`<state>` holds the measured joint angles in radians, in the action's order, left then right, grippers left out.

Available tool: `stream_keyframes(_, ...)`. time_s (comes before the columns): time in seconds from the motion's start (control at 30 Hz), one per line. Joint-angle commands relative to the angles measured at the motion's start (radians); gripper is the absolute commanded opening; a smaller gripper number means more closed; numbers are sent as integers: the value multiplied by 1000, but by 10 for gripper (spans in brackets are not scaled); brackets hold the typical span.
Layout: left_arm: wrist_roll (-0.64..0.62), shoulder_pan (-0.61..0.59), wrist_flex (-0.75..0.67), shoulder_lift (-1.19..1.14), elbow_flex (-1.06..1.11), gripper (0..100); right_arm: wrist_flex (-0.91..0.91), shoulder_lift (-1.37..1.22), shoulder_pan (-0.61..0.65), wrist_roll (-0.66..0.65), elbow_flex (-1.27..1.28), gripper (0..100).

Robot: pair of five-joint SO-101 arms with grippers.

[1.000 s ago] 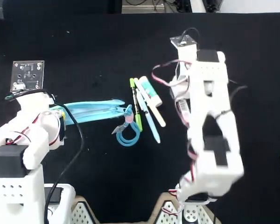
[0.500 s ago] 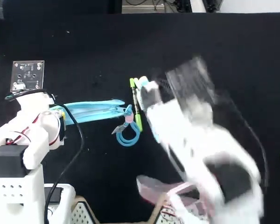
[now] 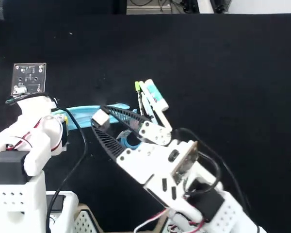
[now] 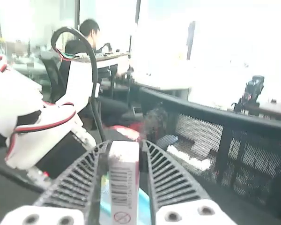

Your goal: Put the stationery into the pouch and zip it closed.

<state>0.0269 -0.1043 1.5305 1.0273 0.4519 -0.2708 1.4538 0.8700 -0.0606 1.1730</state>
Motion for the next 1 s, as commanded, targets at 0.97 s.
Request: stream_keyframes(0.97, -5, 2, -6, -11, -1, 30, 436, -278, -54, 0, 200, 11)
